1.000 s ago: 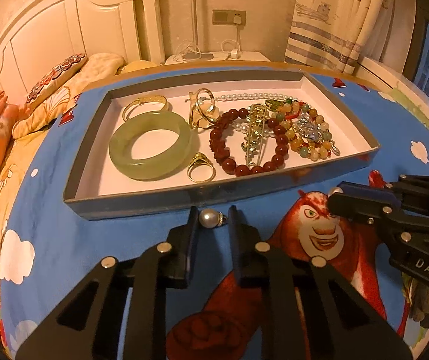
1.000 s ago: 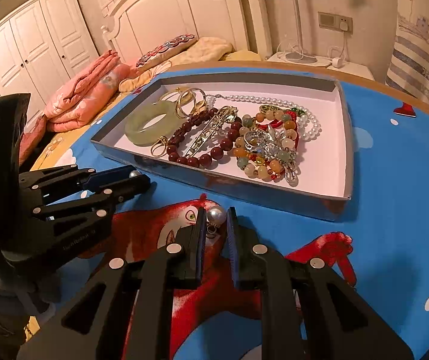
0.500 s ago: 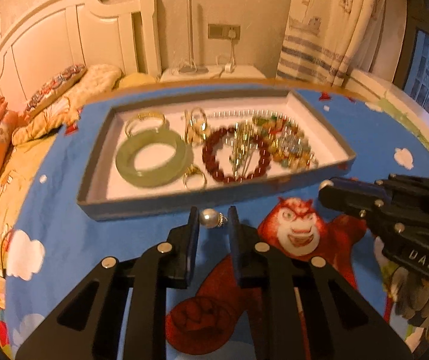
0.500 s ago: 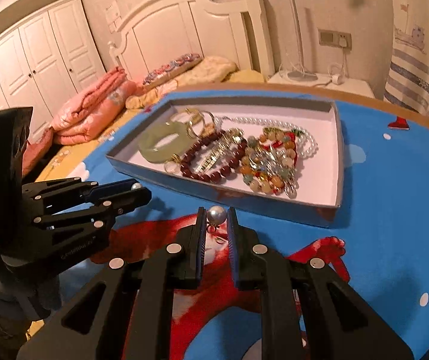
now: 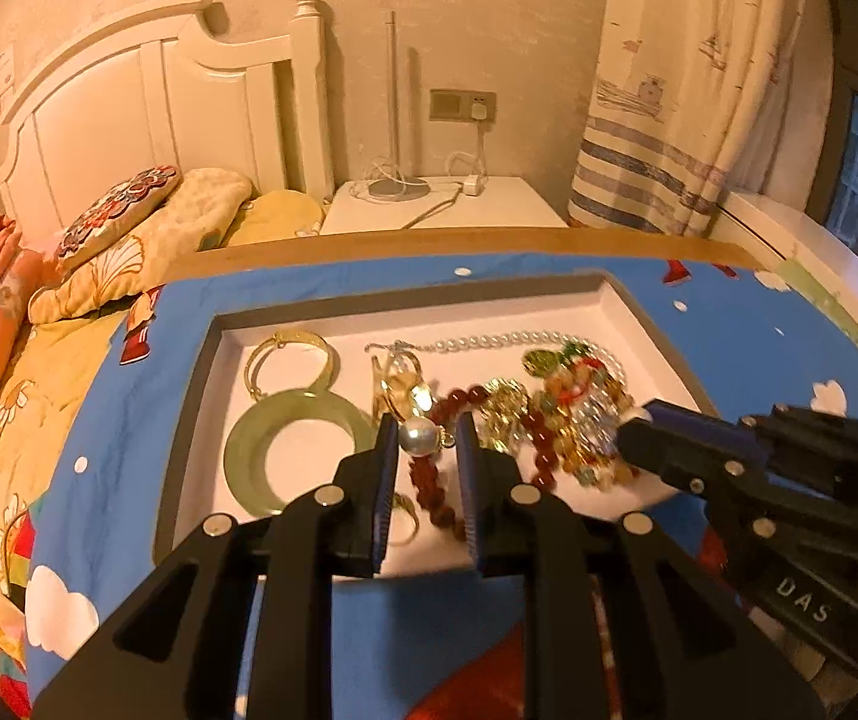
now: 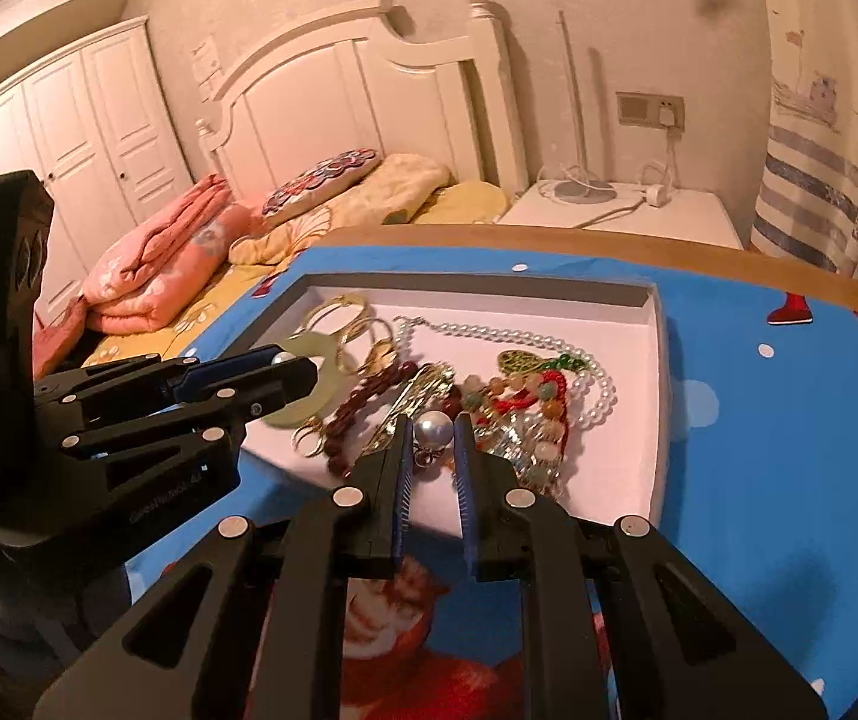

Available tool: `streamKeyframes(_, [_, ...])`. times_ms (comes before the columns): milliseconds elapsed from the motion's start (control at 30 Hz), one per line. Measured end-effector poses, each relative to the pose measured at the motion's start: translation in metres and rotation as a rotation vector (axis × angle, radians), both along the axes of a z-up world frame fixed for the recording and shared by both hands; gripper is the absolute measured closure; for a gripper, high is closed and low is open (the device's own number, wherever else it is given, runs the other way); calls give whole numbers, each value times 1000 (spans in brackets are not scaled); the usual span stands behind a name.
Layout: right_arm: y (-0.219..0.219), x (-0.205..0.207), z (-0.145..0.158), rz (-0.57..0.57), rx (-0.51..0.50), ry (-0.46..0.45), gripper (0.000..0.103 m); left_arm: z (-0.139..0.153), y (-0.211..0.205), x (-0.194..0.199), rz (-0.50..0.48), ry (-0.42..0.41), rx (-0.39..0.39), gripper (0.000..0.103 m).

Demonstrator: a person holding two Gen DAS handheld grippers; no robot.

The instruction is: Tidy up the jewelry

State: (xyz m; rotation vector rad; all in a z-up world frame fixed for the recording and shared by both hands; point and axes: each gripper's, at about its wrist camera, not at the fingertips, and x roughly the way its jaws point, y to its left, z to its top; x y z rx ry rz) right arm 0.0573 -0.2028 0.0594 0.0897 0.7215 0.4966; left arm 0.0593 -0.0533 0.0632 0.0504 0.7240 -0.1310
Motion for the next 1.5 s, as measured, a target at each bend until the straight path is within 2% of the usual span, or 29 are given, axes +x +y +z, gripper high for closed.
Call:
streamKeyframes(33, [-1,0,0,-9,4,-5,85,0,2,1,14,-6,-10,71])
streamKeyframes(67, [-3,-1,1,-18,5,-10,76,1,4,0,23,-13,-16,46])
streamKeyframes(100, [-5,-3,3,-31,11,-23,67,4,8,-4,48,-46,-20,34])
streamKeyframes(133, [-8,-6,6,-43,20,-41,50,7,11,-10,72,-81,-17,20])
streamKeyframes(167, [-11,-11,9,-55,27,-63,36,9,14,-15,83,-101,-14,14])
streamKeyframes(233, [-14,-18,15,-72,31,-99,36,12,21,-25,99,-125,2,10])
streamKeyframes(267, [-14,-22,18,-89,24,-109,36,12,23,-29,108,-135,8,3])
streamKeyframes(333, [-13,-28,19,-120,3,-113,35,12,33,-44,145,-167,24,2])
streamKeyframes(367, [-11,-31,18,-142,-17,-110,29,12,36,-49,152,-164,26,2])
streamKeyframes(467, [-6,-38,14,-191,-51,-84,22,1,43,-58,198,-96,70,2])
streamKeyframes(533, [0,-42,10,-225,-85,-75,17,-5,44,-61,207,-79,111,2])
streamKeyframes(600, [8,-45,6,-245,-119,-77,17,-11,46,-65,203,-84,130,2])
streamKeyframes(800, [20,-47,-3,-269,-178,-76,17,-16,47,-65,200,-82,122,2])
streamKeyframes(967, [16,-44,-7,-300,-169,-67,17,-20,47,-62,181,-73,116,2])
streamKeyframes(1233, [15,-43,-8,-305,-175,-67,17,-19,52,-62,153,-81,52,2])
streamKeyframes(1500, [13,-41,-9,-313,-172,-55,17,-18,50,-65,145,-93,48,2])
